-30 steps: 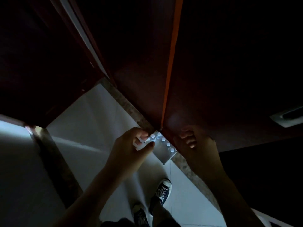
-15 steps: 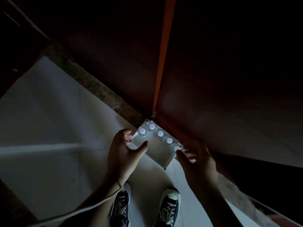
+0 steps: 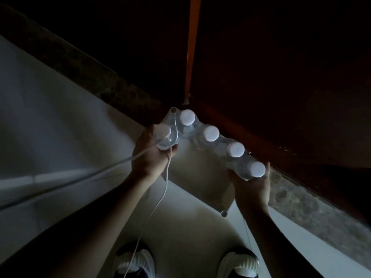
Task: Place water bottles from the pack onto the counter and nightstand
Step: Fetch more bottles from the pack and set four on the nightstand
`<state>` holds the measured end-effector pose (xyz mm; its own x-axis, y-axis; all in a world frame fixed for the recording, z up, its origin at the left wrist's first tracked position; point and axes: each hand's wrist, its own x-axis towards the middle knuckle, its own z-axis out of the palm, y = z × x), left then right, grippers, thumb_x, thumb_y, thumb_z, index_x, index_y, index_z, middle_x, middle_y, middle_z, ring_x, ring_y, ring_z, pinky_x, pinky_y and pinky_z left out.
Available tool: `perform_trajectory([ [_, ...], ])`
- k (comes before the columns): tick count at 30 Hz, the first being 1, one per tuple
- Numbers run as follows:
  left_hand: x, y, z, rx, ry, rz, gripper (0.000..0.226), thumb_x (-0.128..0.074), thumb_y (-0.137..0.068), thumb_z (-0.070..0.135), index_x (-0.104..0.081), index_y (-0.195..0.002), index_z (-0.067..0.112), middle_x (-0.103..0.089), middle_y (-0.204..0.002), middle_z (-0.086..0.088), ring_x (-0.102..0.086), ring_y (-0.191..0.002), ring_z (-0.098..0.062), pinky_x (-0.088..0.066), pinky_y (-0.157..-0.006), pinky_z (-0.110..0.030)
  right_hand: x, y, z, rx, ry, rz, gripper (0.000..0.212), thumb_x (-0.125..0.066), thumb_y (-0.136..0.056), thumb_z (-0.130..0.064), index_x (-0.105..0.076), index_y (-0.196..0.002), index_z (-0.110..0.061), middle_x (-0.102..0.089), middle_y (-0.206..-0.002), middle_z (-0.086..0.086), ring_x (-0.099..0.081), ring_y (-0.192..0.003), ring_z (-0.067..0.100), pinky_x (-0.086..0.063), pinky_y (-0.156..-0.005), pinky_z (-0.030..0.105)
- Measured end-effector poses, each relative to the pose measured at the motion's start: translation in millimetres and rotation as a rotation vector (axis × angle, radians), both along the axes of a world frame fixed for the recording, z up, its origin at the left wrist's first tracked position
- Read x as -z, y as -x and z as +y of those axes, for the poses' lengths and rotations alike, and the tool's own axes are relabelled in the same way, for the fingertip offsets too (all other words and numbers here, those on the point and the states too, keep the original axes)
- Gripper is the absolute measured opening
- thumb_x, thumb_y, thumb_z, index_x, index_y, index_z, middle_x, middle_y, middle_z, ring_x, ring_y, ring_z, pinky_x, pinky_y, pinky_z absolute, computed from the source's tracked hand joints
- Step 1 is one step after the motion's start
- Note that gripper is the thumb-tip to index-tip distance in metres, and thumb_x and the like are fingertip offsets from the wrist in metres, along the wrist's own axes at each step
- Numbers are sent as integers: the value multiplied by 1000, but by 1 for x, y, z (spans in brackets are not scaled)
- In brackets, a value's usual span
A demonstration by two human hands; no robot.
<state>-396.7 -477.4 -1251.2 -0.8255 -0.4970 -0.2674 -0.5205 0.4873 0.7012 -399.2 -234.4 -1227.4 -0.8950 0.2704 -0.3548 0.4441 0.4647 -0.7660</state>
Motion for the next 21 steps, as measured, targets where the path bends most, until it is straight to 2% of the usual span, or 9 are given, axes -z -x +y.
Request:
perform_trajectory([
  [2,2,1,-1,10,25,29,40,-88,-67,42,-61,-96,38,-67,-87,23,-63,-85,10,-38,-70,1,9,1,4,1,-57,7,74,-91,-62,-27,-47,-120,-41,-58,-96,-49,-57,-87,-22,-45,-74,21],
  [4,-4,2,-3,16,42,65,41,-90,-66,38,-62,-94,41,-64,-83,28,-62,-84,14,-38,-71,3,6,1,10,-37,-128,15,72,-92,-61,-31,-48,-118,-38,-64,-90,-38,-62,-83,-12,-49,-72,26],
  [7,-37,-5,-7,24,27,61,49,-92,-63,34,-61,-101,37,-67,-86,23,-65,-85,2,-52,-78,-18,-17,-1,15,-157,-224,-54,71,-92,-63,-36,-49,-120,-30,-64,-102,-18,-67,-97,20,-52,-85,38],
  [10,-100,-5,-12,46,53,94,48,-93,-61,37,-66,-100,27,-74,-92,12,-71,-86,-13,-57,-78,-30,-73,3,16,-198,-209,-54,67,-91,-62,-40,-44,-109,-39,-58,-95,-20,-65,-95,22,-48,-80,36],
  [13,-195,0,-15,66,-11,138,48,-87,-60,45,-70,-100,24,-76,-93,9,-72,-88,-13,-58,-79,-35,-162,18,10,-235,-65,-66,71,-88,-65,-37,-39,-115,-36,-58,-100,-16,-63,-94,12,-52,-85,39],
  [15,-272,8,-13,62,-96,171,51,-84,-61,47,-69,-102,22,-76,-96,5,-73,-91,-14,-59,-81,-41,-235,34,8,-298,34,-47,68,-87,-70,-27,-38,-116,-36,-58,-96,-17,-62,-87,4,-51,-76,26],
  [17,-358,16,-6,67,-182,235,51,-85,-61,39,-66,-106,25,-75,-98,5,-72,-94,-14,-58,-84,-44,-321,49,5,-404,86,-23,65,-85,-73,-24,-42,-120,-35,-60,-90,-21,-64,-83,-3,-49,-65,13],
  [19,-449,24,3,82,-241,324,46,-82,-61,35,-63,-102,40,-74,-95,14,-71,-93,-4,-58,-82,-34,-411,64,0,-441,203,20,59,-85,-70,-20,-40,-104,-38,-66,-92,-22,-66,-85,-6,-53,-60,12],
  [21,-545,31,13,84,-283,434,43,-77,-61,33,-61,-96,51,-72,-91,27,-69,-87,9,-53,-72,-10,-508,78,-6,-495,307,44,60,-84,-65,-19,-43,-106,-38,-69,-98,-20,-70,-89,2,-59,-66,22],
])
